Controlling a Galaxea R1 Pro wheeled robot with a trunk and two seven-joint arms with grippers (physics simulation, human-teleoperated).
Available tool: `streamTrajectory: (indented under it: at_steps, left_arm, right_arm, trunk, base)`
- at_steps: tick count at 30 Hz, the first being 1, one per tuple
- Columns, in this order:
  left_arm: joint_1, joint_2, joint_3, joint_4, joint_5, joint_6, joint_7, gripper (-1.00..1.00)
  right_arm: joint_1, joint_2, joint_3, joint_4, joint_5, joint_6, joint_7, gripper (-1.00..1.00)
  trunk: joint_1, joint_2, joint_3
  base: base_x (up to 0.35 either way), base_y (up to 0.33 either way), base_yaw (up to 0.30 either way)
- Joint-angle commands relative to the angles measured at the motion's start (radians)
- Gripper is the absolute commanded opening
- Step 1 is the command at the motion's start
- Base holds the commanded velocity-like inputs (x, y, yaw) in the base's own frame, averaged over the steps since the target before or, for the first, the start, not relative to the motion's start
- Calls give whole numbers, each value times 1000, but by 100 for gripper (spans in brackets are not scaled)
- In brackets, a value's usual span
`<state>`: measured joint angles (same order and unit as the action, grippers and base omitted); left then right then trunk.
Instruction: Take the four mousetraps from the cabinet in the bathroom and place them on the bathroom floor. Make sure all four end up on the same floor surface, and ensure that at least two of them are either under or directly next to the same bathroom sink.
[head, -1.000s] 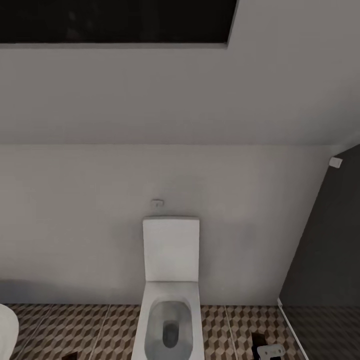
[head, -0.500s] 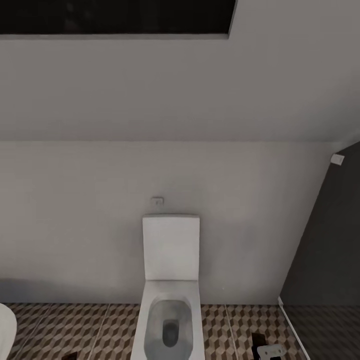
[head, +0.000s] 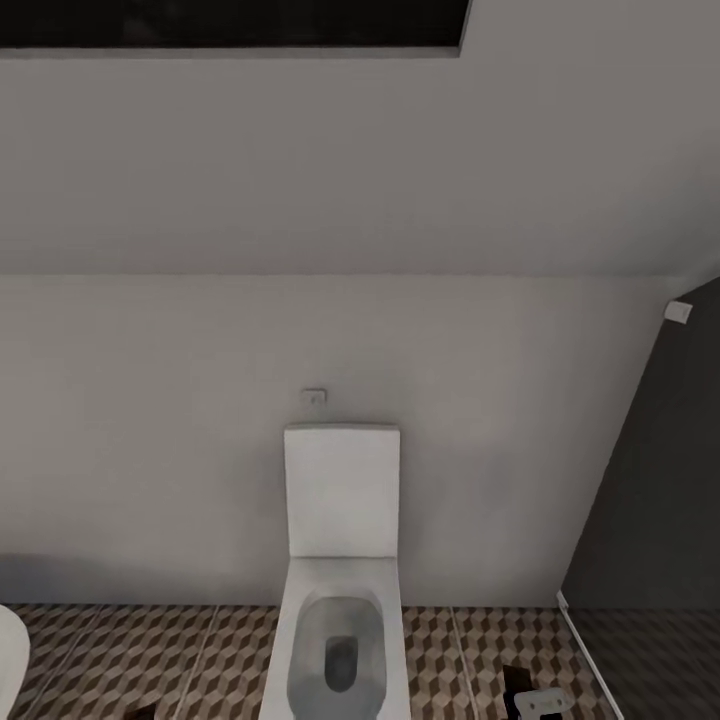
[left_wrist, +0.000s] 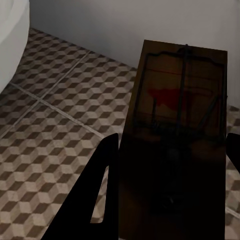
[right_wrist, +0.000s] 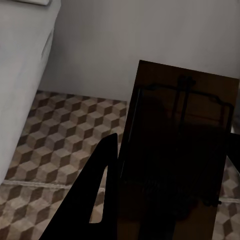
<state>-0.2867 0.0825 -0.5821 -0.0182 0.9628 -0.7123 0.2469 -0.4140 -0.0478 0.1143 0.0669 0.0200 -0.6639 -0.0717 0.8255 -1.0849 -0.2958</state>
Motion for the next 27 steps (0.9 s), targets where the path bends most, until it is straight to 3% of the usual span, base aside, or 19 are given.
streamTrajectory:
  at_steps: [1,27]
  left_arm:
    - [0,1,-8,-2,-2,0,14,-100]
    - [0,3,-8,-2,-3,-1,14,-100]
  right_arm:
    - [-2,0,8,4,0,-5,-4,-100]
    - [-2,0,8,4,0,-5,-4,-100]
  trunk:
    - [4,-8,-4]
    - [104,-190,-86]
  base:
    - [0,0,0]
    - [0,0,0]
